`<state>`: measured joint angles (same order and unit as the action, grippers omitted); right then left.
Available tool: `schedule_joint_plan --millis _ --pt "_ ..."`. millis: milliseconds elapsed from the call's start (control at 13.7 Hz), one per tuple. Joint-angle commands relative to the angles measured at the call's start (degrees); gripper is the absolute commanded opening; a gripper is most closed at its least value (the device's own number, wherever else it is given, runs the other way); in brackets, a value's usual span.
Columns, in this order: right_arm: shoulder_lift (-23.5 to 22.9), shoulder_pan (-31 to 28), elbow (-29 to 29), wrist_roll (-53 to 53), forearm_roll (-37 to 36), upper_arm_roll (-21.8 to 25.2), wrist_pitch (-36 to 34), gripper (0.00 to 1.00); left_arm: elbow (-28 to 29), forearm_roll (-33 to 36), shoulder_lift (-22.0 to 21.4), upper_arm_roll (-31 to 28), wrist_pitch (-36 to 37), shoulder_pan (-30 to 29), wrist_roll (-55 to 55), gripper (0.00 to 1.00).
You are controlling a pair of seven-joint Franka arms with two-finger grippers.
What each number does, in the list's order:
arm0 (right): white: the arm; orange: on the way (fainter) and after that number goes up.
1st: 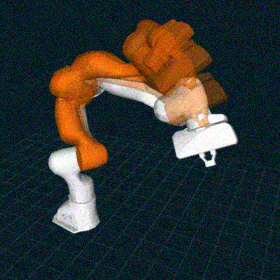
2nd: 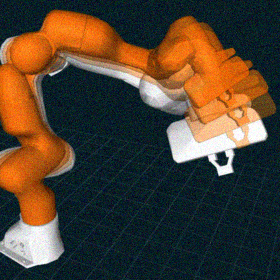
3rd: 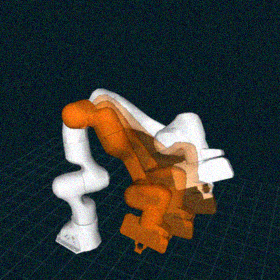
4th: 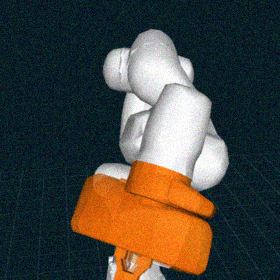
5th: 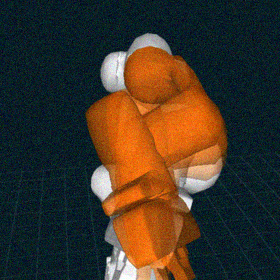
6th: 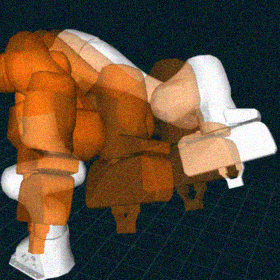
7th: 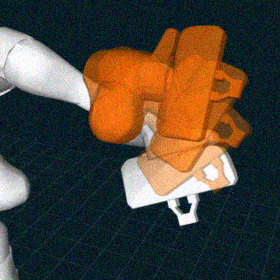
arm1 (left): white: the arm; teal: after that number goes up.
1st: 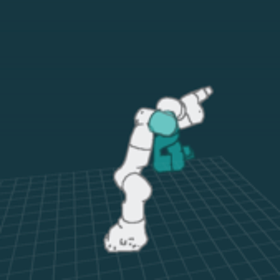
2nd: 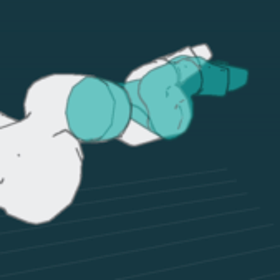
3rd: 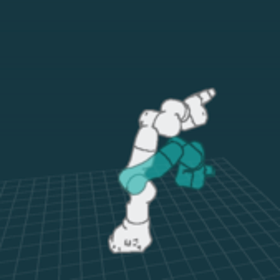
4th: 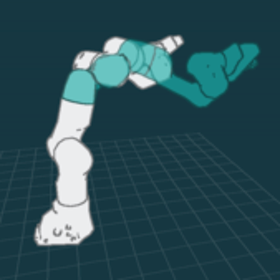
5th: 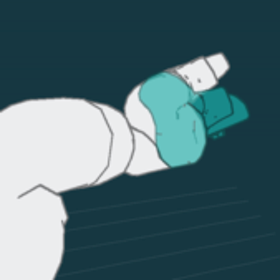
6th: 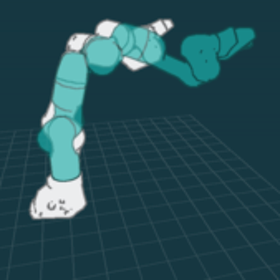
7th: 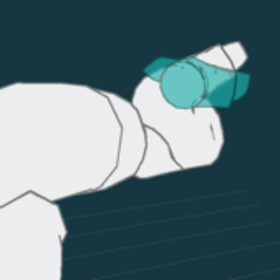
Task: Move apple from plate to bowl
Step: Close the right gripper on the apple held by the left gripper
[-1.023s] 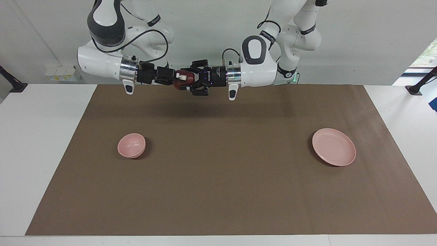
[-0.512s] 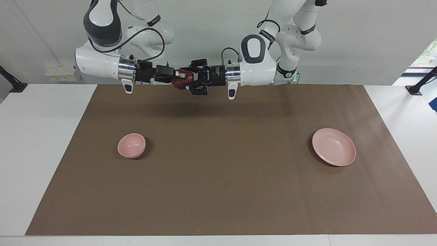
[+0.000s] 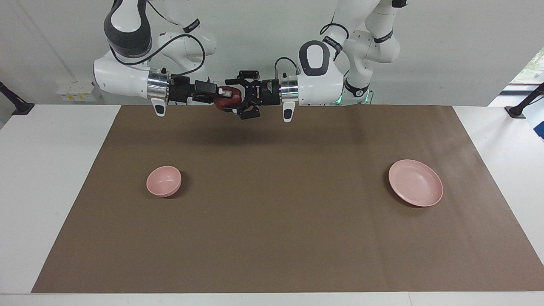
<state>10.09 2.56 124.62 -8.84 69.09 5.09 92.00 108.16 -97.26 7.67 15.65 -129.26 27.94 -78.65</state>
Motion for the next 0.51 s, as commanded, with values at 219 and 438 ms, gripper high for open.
schedule_joint_plan --millis 219,438 --pt "-1.99 -4.14 -3.85 3.03 -12.99 -0.25 0.01 0.0 -0.05 20.48 0.06 -1.33 1.81 -4.29 -1.33 1.0" --pt "-4.81 -5.9 -8.16 4.79 -21.43 -0.25 0.28 0.0 -0.05 35.43 0.15 -1.42 2.17 -7.45 -1.24 1.0"
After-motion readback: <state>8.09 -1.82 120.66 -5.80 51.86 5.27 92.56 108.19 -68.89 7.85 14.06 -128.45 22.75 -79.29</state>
